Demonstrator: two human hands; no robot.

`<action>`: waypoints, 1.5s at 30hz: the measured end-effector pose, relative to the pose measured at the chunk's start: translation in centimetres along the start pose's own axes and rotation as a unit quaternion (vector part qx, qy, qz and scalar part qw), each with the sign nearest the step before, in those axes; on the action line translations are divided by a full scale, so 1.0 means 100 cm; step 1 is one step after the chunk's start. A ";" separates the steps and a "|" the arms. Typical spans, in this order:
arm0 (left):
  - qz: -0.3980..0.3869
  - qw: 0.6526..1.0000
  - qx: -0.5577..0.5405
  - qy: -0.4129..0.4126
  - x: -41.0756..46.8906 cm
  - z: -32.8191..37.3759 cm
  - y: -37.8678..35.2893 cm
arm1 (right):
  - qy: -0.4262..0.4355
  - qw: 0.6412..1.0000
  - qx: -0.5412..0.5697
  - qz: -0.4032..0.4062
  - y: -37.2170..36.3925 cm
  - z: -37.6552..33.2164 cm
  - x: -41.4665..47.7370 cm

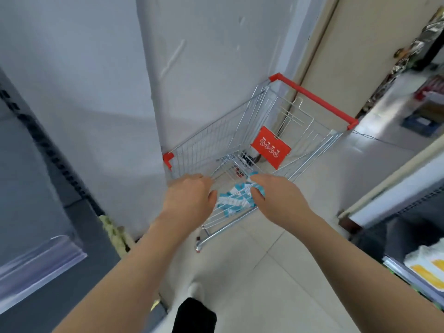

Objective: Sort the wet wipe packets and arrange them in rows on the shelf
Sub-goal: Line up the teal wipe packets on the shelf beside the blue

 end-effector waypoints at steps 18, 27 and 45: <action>-0.252 0.962 0.012 0.106 0.284 -0.007 -0.268 | 0.008 0.980 0.049 -0.190 -0.172 0.246 0.279; -0.376 0.902 0.006 0.214 0.289 -0.040 -0.454 | 0.107 0.925 0.086 -0.355 -0.347 0.305 0.339; -0.515 0.837 0.024 0.185 0.227 -0.065 -0.602 | 0.098 0.887 0.167 -0.418 -0.502 0.312 0.342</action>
Point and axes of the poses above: each hand's wrist, its own x-axis towards the middle knuckle, its own y-axis out of the back of the hand, z = x × y, the point moved 8 cm from there along x, towards the middle knuckle, and after that the axes turned 10 degrees about y, right-handed, at the moved point
